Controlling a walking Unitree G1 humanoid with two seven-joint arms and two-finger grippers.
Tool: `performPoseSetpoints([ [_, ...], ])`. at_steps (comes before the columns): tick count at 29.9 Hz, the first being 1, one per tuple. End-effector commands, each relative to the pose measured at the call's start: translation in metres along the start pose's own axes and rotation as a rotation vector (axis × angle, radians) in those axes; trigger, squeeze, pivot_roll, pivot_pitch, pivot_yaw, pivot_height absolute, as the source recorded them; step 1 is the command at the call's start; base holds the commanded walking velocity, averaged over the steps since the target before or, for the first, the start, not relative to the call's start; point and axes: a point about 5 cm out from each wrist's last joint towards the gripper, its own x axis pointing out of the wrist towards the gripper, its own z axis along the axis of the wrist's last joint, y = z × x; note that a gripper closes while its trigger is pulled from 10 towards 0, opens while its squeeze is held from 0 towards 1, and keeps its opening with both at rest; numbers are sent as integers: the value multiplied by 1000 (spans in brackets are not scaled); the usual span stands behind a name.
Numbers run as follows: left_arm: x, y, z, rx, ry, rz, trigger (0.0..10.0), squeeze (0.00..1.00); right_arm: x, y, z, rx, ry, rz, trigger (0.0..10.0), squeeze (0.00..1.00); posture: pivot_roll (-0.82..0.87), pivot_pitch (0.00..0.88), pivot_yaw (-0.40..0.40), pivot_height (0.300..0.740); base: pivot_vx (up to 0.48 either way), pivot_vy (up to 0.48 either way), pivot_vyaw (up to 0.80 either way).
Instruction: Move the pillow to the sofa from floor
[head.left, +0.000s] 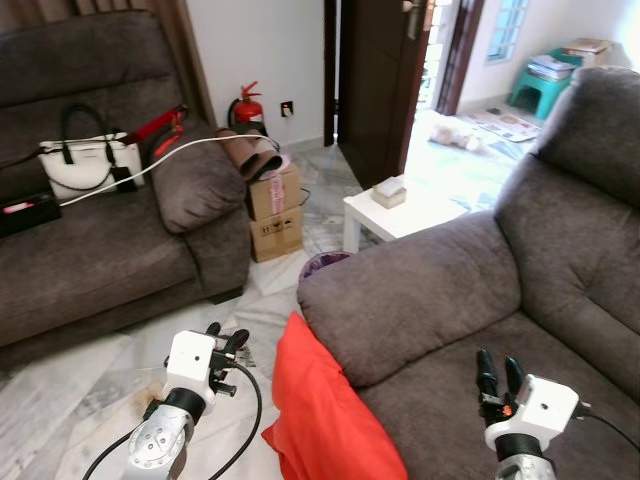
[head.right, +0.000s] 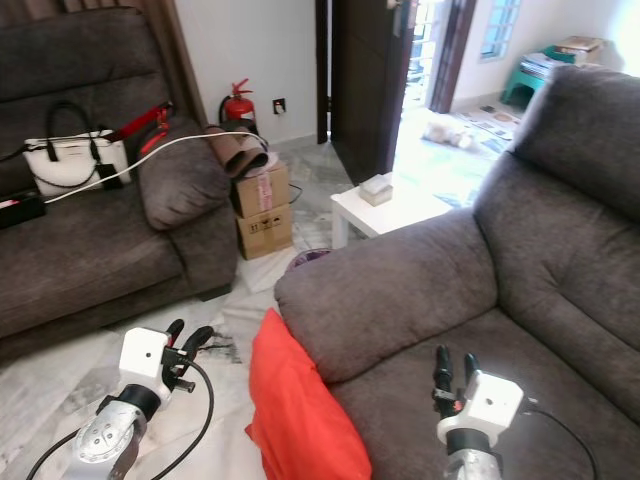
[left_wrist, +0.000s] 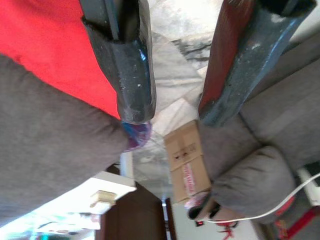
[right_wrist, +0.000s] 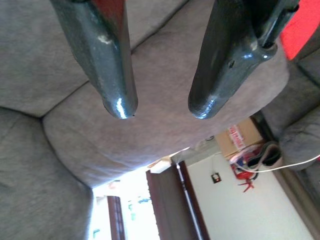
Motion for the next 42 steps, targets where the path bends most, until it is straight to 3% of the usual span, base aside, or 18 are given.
performPoseSetpoints([
  [1,-1,3,3,-5,-6,7,10000,0,-2,0,1,-10,0,12,10000,0,51,74,59,690,0,0,0],
  [6,-2,3,4,-3,-3,3,10000,0,-6,2,-8,-51,79,75,10000,0,55,78,58,690,0,0,0],
  [11,-5,3,3,0,8,0,10000,0,-10,-4,-5,-32,53,48,10000,0,48,83,66,655,0,0,0],
  [21,-8,2,3,-6,14,5,10000,0,-17,5,-15,-33,123,88,10000,0,58,97,64,655,0,0,0],
  [26,-10,4,2,-28,21,24,10000,0,-19,3,-11,-21,80,77,10000,0,58,104,60,646,0,0,0],
  [42,-12,3,5,-44,18,35,10000,0,-20,7,-12,-40,107,127,10000,0,68,117,43,646,0,0,0],
])
